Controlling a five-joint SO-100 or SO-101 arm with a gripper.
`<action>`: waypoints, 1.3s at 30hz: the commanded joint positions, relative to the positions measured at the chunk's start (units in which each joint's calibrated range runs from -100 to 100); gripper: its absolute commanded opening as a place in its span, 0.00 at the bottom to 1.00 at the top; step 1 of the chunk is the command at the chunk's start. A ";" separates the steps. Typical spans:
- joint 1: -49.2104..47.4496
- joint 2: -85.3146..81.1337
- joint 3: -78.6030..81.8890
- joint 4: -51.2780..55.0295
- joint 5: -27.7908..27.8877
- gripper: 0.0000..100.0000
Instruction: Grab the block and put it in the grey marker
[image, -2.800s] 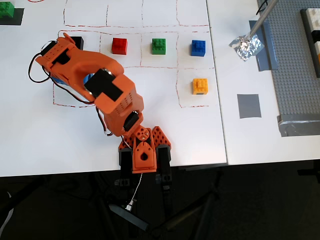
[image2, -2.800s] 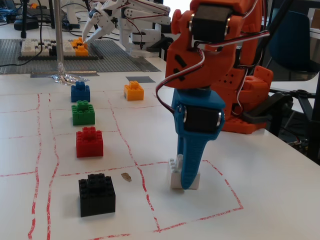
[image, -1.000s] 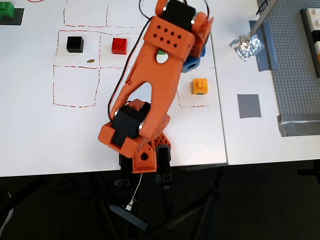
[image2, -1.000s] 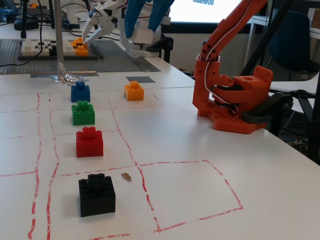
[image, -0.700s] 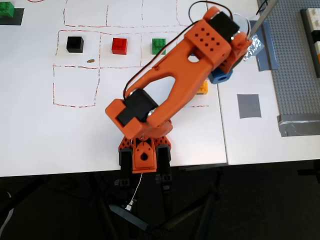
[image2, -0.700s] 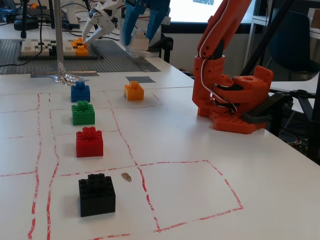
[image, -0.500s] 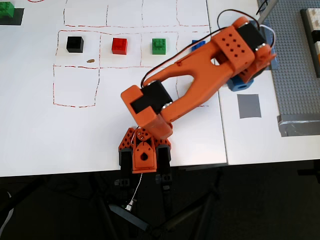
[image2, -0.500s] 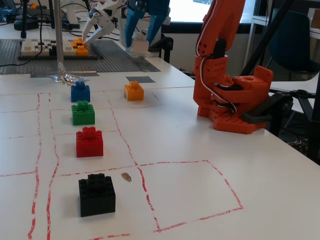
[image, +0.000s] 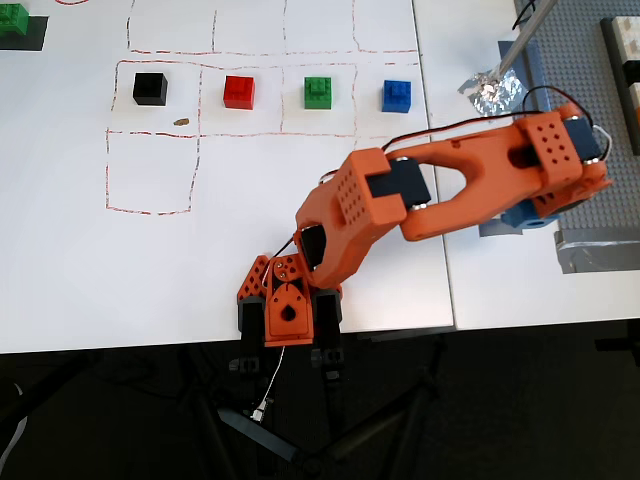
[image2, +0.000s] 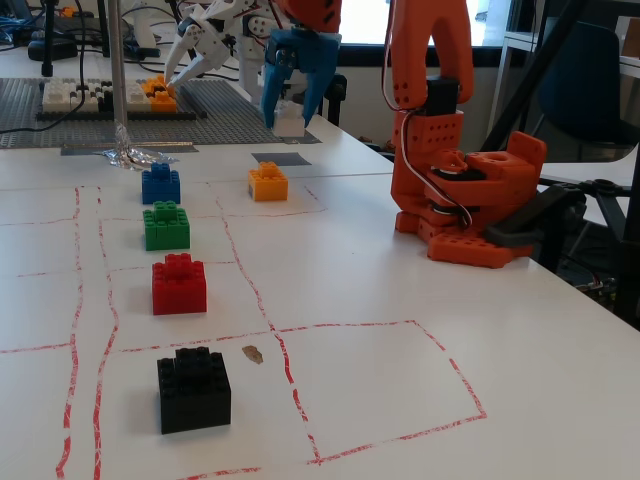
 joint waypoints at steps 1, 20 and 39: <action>1.74 -1.26 -6.09 -1.67 0.44 0.00; 2.18 8.74 -9.27 -8.69 -0.73 0.08; 4.30 5.03 -8.45 -5.10 1.37 0.43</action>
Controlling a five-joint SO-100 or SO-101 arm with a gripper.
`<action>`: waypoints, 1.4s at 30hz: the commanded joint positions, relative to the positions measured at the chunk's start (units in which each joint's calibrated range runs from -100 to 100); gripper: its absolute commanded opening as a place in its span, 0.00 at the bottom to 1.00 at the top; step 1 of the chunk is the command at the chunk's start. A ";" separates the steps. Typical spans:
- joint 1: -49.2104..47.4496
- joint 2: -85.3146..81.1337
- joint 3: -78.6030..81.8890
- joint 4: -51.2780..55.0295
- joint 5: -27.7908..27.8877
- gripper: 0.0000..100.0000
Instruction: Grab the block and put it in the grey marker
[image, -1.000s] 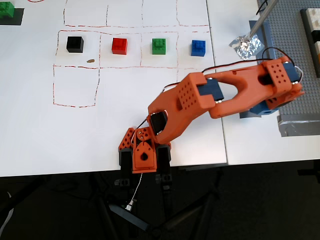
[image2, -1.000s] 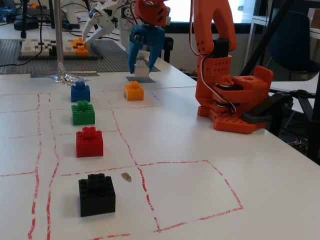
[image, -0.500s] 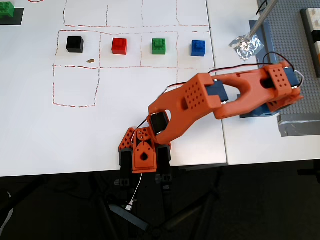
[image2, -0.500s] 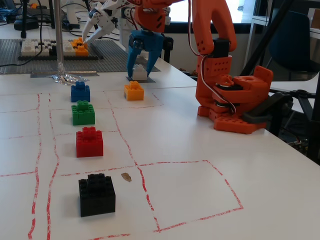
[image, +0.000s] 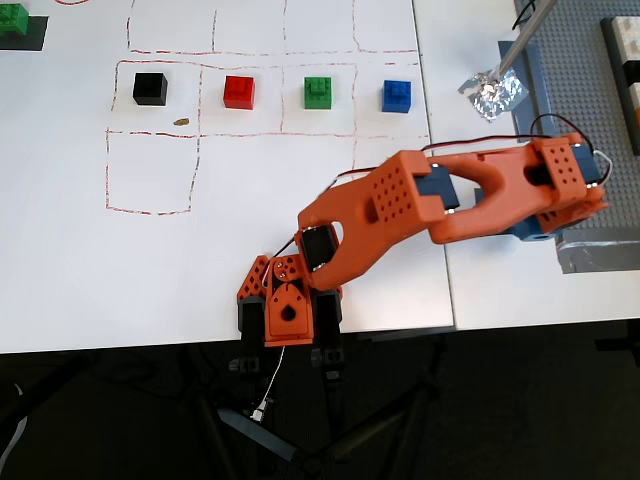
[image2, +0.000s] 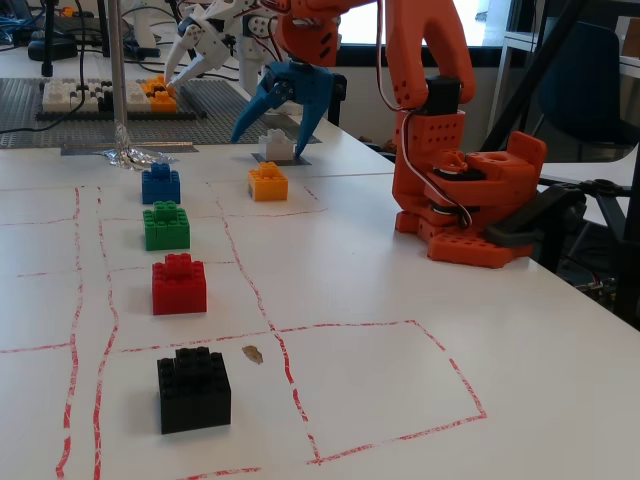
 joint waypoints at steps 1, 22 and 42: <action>0.85 -8.81 -3.49 4.65 0.39 0.44; -19.53 -45.00 8.02 26.04 -5.18 0.11; -73.09 -87.22 62.78 2.53 -33.50 0.00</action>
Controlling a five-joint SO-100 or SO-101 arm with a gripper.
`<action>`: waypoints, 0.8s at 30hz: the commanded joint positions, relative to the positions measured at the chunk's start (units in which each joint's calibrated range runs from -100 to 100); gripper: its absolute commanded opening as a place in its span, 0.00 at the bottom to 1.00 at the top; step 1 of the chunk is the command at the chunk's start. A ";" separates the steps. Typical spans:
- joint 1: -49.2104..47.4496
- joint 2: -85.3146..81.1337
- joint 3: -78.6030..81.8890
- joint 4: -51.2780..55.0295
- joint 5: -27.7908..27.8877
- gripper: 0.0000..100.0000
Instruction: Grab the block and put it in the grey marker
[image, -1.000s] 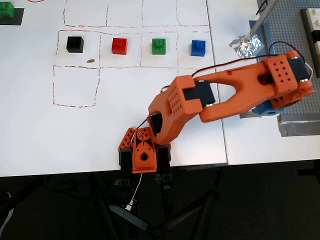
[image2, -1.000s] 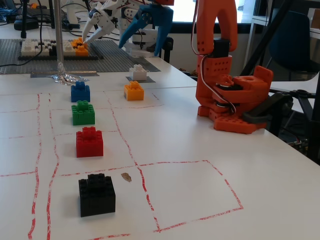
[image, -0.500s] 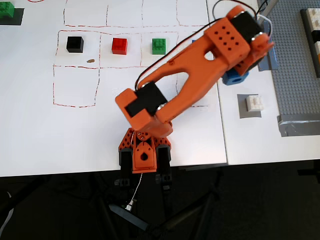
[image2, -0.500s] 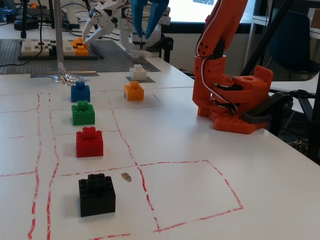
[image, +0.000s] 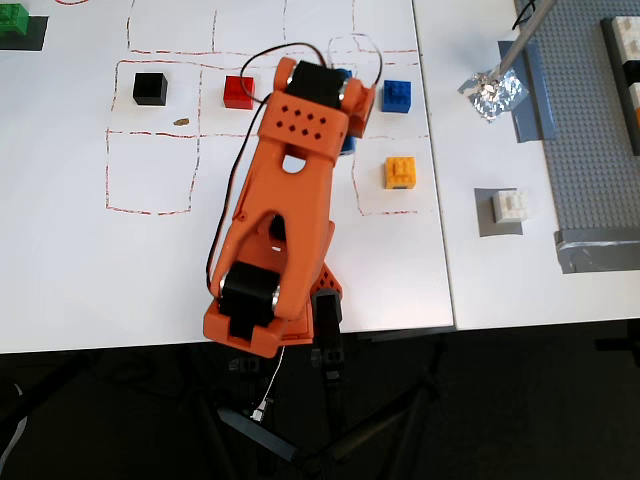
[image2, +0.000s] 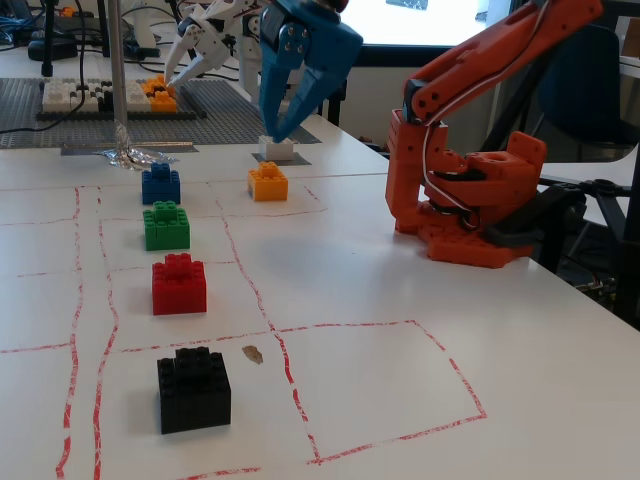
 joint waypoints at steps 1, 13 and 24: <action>-8.26 -8.33 4.81 -6.58 -6.54 0.00; -22.28 -31.94 32.83 -20.38 -16.85 0.00; -23.26 -43.74 46.88 -25.76 -16.51 0.00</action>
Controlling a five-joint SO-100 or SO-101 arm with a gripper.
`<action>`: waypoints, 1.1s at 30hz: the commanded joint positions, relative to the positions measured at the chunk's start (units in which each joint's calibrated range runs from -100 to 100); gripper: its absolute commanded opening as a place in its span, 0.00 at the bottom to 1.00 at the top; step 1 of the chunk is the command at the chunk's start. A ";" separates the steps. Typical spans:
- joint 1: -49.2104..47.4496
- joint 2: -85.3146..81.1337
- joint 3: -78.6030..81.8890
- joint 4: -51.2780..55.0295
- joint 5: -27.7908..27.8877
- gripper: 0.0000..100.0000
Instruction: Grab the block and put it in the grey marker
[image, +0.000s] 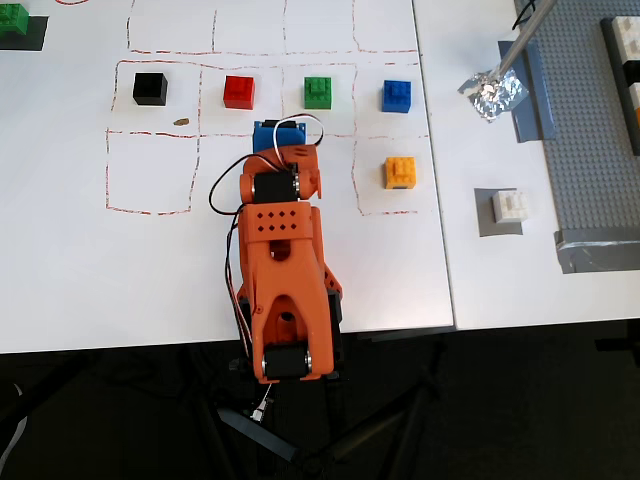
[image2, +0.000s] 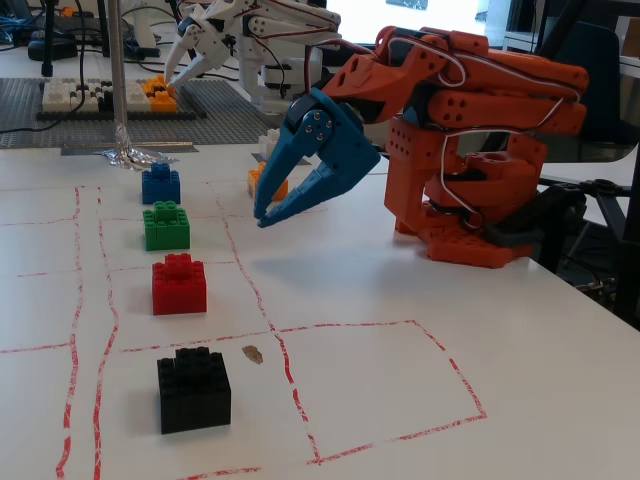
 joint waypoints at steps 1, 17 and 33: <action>-0.68 -2.83 0.81 -2.37 0.24 0.00; -0.50 -4.12 1.53 -1.07 -0.39 0.00; -0.41 -4.12 1.53 -0.99 -0.44 0.00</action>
